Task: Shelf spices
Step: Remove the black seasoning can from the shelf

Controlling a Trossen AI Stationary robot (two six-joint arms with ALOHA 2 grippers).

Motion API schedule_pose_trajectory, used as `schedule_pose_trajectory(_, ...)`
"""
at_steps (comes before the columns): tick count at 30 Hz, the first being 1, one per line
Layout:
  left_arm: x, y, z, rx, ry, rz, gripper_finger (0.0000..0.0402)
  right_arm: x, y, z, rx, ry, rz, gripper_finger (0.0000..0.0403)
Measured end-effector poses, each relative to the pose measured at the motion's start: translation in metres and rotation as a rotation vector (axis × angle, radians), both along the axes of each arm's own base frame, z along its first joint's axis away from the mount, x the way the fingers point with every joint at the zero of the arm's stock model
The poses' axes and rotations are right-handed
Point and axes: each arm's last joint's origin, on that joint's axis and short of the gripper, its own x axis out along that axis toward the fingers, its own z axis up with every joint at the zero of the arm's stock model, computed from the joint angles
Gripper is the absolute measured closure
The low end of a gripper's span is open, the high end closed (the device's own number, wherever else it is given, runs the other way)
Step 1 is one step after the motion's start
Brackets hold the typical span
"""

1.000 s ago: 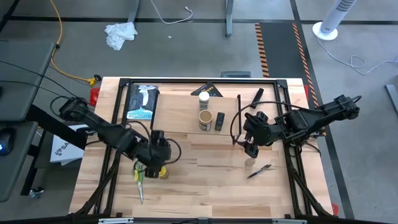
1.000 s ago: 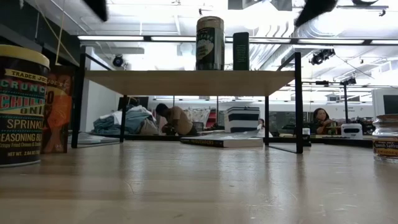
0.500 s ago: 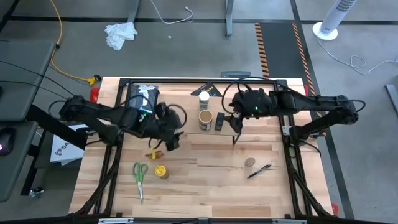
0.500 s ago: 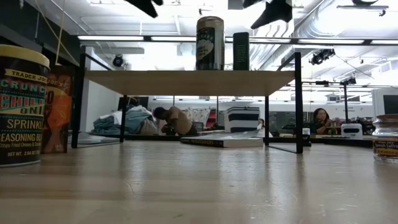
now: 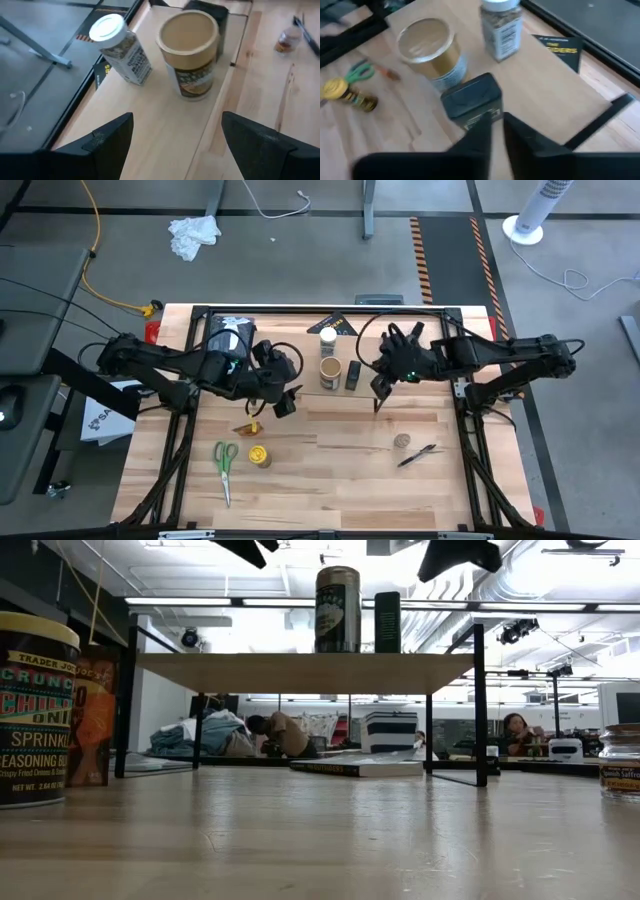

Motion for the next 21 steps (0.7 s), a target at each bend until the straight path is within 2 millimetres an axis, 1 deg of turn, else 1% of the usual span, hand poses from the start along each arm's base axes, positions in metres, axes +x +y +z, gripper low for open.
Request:
schedule_pose_trajectory(1,0.001,0.0,-0.001,0.012,0.014,-0.012,0.0101,0.001,0.002,-0.001,-0.007,-0.006,-0.021,0.0386)
schedule_pose_trajectory(5,0.003,0.004,-0.003,0.038,0.037,-0.022,0.0101,0.009,0.006,-0.009,0.015,-0.01,-0.105,0.0399)
schedule_pose_trajectory(10,0.004,0.01,-0.003,0.039,0.04,0.0,0.0101,0.029,0.007,-0.03,0.042,0.049,-0.145,0.0402)
schedule_pose_trajectory(12,0.004,0.012,-0.003,0.039,0.042,0.005,0.0101,0.034,0.007,-0.035,0.06,0.06,-0.145,0.0402)
schedule_pose_trajectory(17,0.004,0.013,-0.003,0.039,0.043,0.009,0.0101,0.04,0.005,-0.039,0.068,0.049,-0.164,0.0402)
schedule_pose_trajectory(21,0.004,0.013,-0.003,0.039,0.044,0.009,0.0101,0.043,-0.002,-0.036,0.06,0.014,-0.169,0.0403)
